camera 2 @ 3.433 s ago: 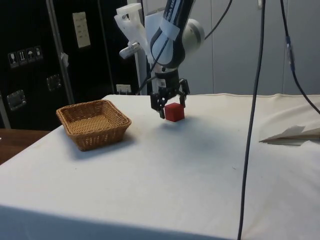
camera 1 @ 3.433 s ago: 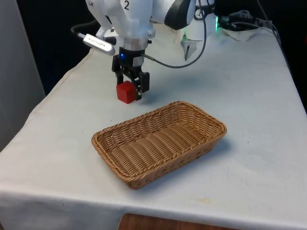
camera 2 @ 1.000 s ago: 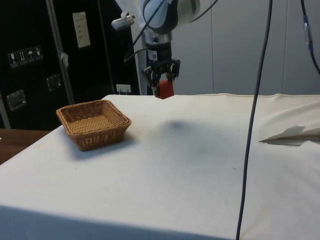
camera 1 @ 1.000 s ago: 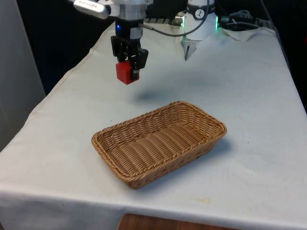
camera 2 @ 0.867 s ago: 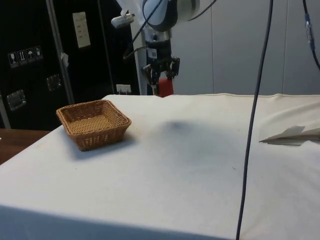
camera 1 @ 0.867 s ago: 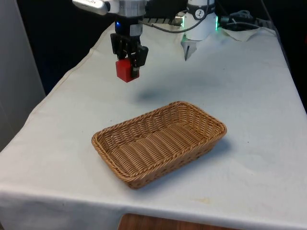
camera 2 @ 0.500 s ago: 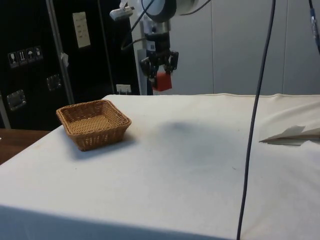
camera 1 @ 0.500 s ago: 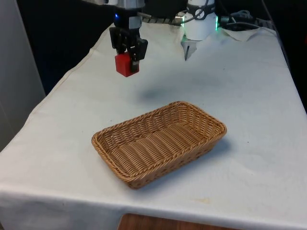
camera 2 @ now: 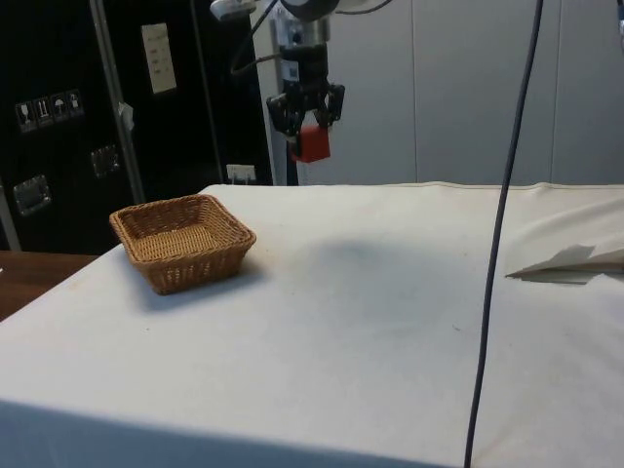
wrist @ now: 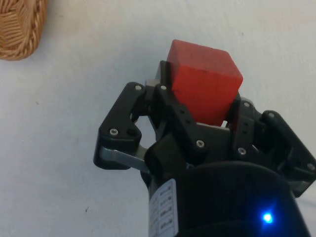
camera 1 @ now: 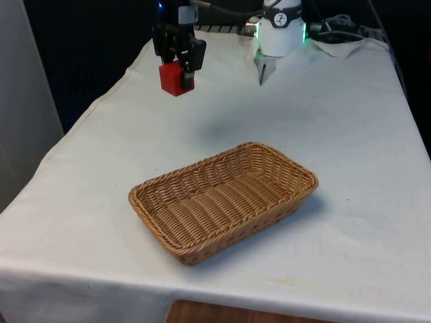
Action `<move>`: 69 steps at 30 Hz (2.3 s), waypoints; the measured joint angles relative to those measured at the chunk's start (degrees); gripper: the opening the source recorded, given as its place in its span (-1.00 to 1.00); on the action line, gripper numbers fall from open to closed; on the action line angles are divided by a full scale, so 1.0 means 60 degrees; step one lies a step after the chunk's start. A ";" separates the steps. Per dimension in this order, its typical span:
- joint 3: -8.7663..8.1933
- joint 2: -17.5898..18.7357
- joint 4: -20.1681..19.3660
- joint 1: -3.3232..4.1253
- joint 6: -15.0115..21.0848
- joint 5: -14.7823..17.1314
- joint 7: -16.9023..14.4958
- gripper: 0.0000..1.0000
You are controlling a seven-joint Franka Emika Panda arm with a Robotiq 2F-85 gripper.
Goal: Pick up the cube and place it into the basket.
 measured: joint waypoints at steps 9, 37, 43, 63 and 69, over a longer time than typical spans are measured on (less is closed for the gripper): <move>-0.0019 -0.0277 0.0220 0.0000 -0.0382 -0.0067 0.0000 -1.00; 0.0181 -0.0516 0.1213 0.0057 -0.1385 -0.0086 0.0153 -1.00; 0.0296 -0.0516 0.1442 0.0067 -0.1557 -0.0086 0.0239 -1.00; 0.0602 -0.0306 0.2044 0.0076 -0.1671 -0.0086 0.0162 -1.00; 0.0707 -0.0143 0.2292 0.0076 -0.1671 -0.0086 0.0038 -1.00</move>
